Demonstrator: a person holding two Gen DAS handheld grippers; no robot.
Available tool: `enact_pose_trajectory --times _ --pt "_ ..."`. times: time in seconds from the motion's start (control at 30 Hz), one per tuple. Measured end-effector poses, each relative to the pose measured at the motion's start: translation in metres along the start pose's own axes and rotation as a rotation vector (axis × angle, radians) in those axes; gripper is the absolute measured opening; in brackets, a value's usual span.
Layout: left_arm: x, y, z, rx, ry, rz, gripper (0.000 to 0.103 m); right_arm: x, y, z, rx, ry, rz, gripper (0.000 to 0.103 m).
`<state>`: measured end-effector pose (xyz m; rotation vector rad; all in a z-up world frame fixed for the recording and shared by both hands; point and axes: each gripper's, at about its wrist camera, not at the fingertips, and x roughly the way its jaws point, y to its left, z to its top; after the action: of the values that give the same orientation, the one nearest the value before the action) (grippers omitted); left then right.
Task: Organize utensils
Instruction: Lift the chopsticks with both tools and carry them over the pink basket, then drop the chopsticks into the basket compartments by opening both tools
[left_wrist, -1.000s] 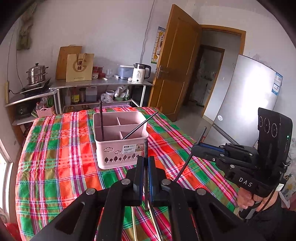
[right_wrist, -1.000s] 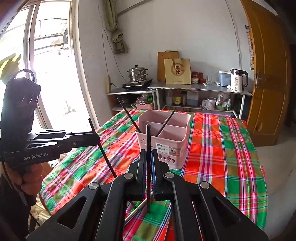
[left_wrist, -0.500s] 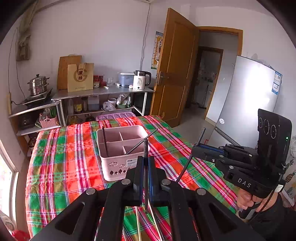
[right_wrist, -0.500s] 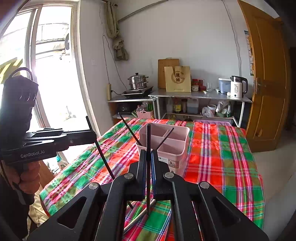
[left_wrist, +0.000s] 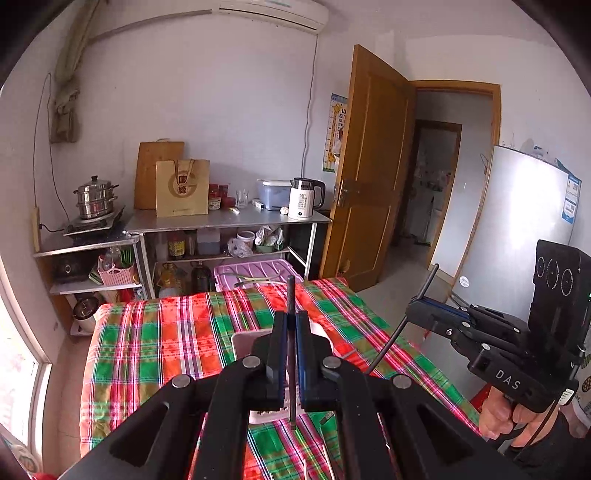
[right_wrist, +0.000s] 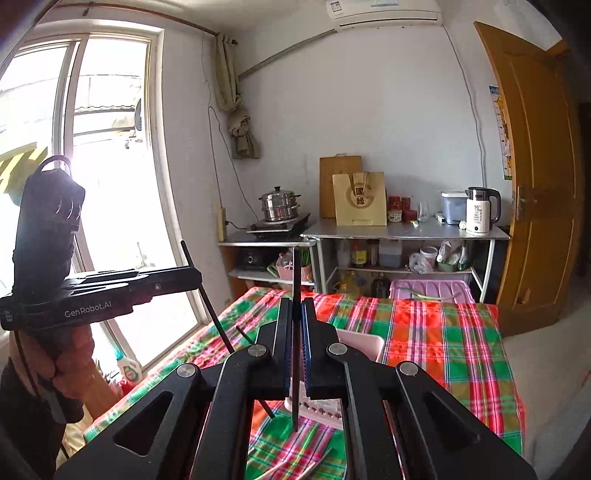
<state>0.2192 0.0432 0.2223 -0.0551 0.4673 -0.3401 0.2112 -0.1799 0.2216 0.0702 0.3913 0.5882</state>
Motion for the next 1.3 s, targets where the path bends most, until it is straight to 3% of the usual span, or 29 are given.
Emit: enact_pose_trajectory --times 0.27,0.57,1.3 --pt "0.016 0.010 0.026 0.020 -0.069 0.015 0.004 0.018 -0.005 0.022 0.005 -0.053 -0.002 0.004" --pt "0.057 0.026 0.018 0.025 -0.033 0.036 0.004 0.049 -0.011 0.019 0.022 -0.071 -0.023 0.004" --pt "0.124 0.071 -0.030 -0.080 0.166 0.030 0.004 0.114 -0.025 -0.033 0.036 0.176 -0.048 0.005"
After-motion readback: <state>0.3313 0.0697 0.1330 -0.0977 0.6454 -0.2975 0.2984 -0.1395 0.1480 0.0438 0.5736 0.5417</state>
